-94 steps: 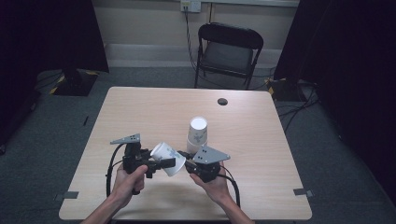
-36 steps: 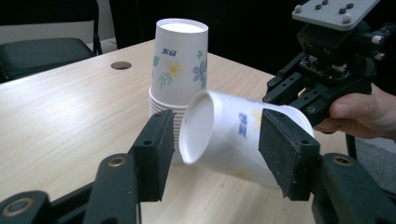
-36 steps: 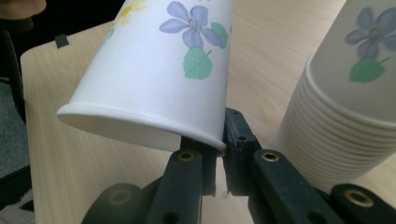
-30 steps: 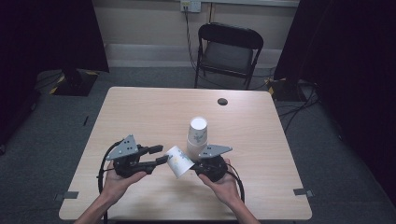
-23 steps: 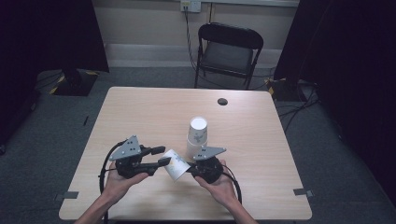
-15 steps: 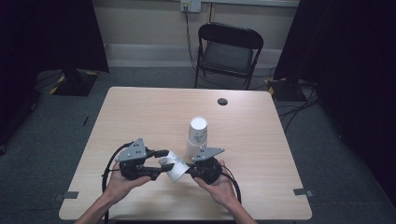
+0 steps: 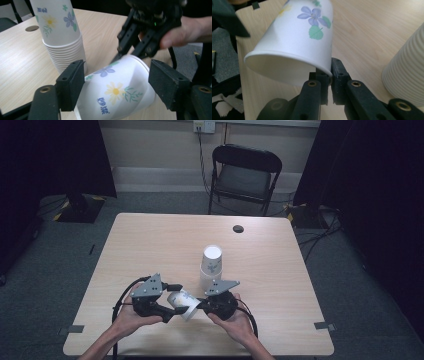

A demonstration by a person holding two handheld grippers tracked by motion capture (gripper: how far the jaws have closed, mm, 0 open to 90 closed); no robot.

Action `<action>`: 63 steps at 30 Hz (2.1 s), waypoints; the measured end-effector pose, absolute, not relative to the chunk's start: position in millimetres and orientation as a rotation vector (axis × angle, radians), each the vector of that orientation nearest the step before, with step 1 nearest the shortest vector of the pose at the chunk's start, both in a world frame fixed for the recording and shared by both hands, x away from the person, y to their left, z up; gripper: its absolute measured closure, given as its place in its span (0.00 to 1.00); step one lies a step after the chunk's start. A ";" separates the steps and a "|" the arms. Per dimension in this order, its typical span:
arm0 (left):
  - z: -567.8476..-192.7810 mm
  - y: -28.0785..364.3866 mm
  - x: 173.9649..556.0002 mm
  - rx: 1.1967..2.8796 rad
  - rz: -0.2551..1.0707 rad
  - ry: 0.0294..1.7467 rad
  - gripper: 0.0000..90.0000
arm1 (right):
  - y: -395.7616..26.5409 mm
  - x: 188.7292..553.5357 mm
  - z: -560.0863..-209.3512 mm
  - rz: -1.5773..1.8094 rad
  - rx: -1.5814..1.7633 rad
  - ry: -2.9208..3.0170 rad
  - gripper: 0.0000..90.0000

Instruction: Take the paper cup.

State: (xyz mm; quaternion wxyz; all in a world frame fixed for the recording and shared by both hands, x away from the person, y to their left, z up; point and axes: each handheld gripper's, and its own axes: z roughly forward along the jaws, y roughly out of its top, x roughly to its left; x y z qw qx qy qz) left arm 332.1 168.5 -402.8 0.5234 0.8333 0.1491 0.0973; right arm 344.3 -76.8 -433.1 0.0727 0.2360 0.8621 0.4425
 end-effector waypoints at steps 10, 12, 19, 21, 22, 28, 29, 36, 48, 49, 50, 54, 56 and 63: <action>-409.9 162.3 327.6 2.022 0.249 0.302 0.19 | -84.7 345.1 -425.2 1.375 0.721 2.561 0.98; -412.4 161.9 327.8 2.034 0.242 0.298 0.19 | -87.3 344.9 -423.3 1.387 0.726 2.547 0.98; -418.2 159.1 325.9 2.079 0.267 0.279 0.18 | -90.6 349.1 -420.6 1.399 0.772 2.552 0.99; -420.7 156.7 324.7 2.095 0.282 0.271 0.17 | -90.1 350.3 -420.8 1.403 0.790 2.559 0.99; -421.5 156.2 324.7 2.104 0.285 0.265 0.17 | -89.6 350.7 -420.9 1.399 0.795 2.562 0.99; -426.3 151.2 321.6 2.134 0.318 0.246 0.17 | -90.5 353.0 -419.5 1.413 0.826 2.566 0.99; -427.3 150.1 321.1 2.142 0.331 0.246 0.17 | -90.5 353.1 -419.4 1.409 0.824 2.567 0.99; -429.7 146.7 320.0 2.153 0.388 0.250 0.17 | -89.3 354.8 -418.8 1.415 0.875 2.566 0.98; -435.1 140.6 320.5 2.166 0.393 0.308 0.18 | -76.2 351.2 -417.6 1.416 0.864 2.574 0.96; -434.9 140.3 320.9 2.156 0.379 0.320 0.19 | -76.6 351.2 -417.3 1.423 0.865 2.568 0.95; -434.9 140.4 321.3 2.142 0.363 0.331 0.21 | -77.1 351.1 -417.0 1.429 0.862 2.556 0.94; -432.6 142.3 322.9 2.100 0.319 0.373 0.29 | -79.1 351.0 -416.3 1.451 0.866 2.506 0.93; -432.1 144.2 325.4 2.079 0.278 0.399 0.30 | -80.6 351.6 -415.8 1.484 0.879 2.481 0.93; -431.8 145.1 326.1 2.056 0.256 0.430 0.30 | -81.0 350.3 -414.1 1.520 0.879 2.446 0.94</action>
